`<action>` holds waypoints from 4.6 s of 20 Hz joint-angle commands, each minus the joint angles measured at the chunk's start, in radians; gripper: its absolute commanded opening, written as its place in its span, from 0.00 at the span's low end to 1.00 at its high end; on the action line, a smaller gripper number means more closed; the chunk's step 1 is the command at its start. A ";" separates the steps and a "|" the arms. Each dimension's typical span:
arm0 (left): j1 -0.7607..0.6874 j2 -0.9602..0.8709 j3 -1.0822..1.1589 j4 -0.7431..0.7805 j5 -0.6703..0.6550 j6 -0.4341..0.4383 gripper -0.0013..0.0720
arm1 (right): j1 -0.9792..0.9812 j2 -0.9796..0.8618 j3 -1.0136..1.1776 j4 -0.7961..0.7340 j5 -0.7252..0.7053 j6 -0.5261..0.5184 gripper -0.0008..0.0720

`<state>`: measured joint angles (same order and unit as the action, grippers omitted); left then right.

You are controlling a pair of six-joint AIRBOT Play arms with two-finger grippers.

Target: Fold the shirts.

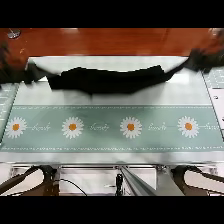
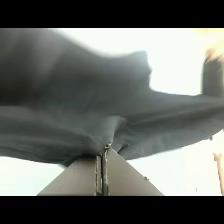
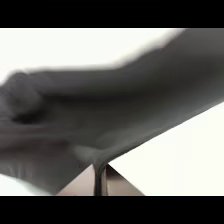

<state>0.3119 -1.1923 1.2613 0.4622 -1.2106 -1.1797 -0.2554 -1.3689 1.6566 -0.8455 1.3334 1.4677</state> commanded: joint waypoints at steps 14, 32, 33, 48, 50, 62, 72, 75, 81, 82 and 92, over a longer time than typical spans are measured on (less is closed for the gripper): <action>0.019 0.595 0.654 0.794 -0.082 -0.252 0.05 | 0.007 0.682 0.446 -0.428 0.233 0.100 0.05; -0.174 0.242 -0.011 0.708 0.159 -0.331 0.06 | 0.008 0.574 -0.490 -0.315 -0.211 -0.018 0.05; -0.190 0.165 -0.005 0.706 0.186 -0.329 0.06 | 0.008 0.496 -0.498 -0.284 -0.251 -0.037 0.05; -0.267 -0.442 0.233 0.655 0.246 -0.456 0.06 | 0.005 -0.353 -0.077 0.000 -0.275 -0.100 0.05; -0.240 -0.438 0.267 0.655 0.159 -0.396 0.06 | -0.035 -0.343 -0.055 0.018 -0.216 -0.098 0.05; -0.206 -0.453 0.061 0.682 -0.212 -0.241 0.06 | -0.030 -0.329 -0.238 -0.172 0.107 -0.189 0.05; -0.204 -0.455 0.058 0.690 -0.199 -0.241 0.06 | -0.028 -0.332 -0.238 -0.256 0.065 -0.134 0.05; -0.204 -0.467 0.058 0.690 -0.177 -0.241 0.06 | -0.028 -0.361 -0.238 -0.240 0.093 -0.126 0.05; -0.203 -0.459 0.066 0.783 -0.320 -0.275 0.98 | -0.031 -0.367 -0.237 -0.235 0.139 -0.076 0.87; -0.196 -0.435 0.062 0.834 -0.349 -0.277 0.98 | -0.037 -0.342 -0.238 -0.262 0.158 -0.092 0.87; 0.016 0.159 -0.642 0.735 0.002 -0.323 0.98 | -0.117 0.216 -0.949 0.029 -0.294 -0.243 0.87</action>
<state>0.2745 -1.1877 0.8387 1.2881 -1.3621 -1.5070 -0.3618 -1.2846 0.9115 -0.9489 1.1603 1.3003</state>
